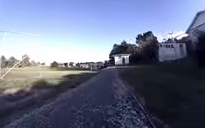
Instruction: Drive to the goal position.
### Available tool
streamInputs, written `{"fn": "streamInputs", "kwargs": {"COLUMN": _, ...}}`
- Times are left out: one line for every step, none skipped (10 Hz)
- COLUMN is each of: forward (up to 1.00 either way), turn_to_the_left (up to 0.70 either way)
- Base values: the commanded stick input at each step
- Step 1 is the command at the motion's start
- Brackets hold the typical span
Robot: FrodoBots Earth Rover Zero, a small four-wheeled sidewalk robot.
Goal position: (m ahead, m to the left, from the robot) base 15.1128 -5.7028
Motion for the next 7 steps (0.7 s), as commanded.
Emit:
{"fn": "streamInputs", "kwargs": {"forward": 0.5, "turn_to_the_left": 0.0}}
{"fn": "streamInputs", "kwargs": {"forward": 0.5, "turn_to_the_left": 0.0}}
{"fn": "streamInputs", "kwargs": {"forward": 0.5, "turn_to_the_left": 0.0}}
{"fn": "streamInputs", "kwargs": {"forward": 0.5, "turn_to_the_left": 0.0}}
{"fn": "streamInputs", "kwargs": {"forward": 0.5, "turn_to_the_left": 0.0}}
{"fn": "streamInputs", "kwargs": {"forward": 0.5, "turn_to_the_left": 0.0}}
{"fn": "streamInputs", "kwargs": {"forward": 0.5, "turn_to_the_left": 0.0}}
